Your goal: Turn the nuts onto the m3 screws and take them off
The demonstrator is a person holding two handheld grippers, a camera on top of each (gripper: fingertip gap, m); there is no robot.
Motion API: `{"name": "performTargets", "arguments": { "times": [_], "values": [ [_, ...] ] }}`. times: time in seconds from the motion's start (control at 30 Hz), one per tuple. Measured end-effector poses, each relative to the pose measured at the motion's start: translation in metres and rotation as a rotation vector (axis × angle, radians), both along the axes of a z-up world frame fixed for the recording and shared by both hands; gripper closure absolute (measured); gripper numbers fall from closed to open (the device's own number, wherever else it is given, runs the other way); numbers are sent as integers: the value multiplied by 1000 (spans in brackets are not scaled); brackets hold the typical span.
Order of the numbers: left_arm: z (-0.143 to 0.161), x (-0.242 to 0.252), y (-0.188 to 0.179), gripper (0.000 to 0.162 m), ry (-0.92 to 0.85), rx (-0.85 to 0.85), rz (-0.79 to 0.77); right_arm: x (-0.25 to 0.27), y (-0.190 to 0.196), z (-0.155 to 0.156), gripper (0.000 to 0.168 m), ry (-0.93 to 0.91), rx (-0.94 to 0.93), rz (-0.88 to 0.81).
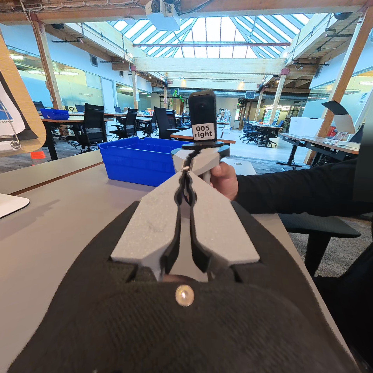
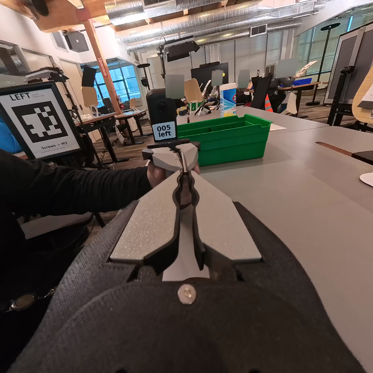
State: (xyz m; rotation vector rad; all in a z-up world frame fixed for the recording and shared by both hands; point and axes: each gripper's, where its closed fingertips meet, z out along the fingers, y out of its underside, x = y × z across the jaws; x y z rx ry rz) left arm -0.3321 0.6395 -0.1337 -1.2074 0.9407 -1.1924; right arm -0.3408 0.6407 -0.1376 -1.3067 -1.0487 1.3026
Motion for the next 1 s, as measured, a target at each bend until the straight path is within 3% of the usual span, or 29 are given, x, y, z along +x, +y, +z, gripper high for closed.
{"name": "performTargets", "arguments": {
  "times": [1.0],
  "values": [
    [0, -2, -1, 161, 22, 40, 6, -2, -1, -7, 166, -21, -34, 40]
  ]
}}
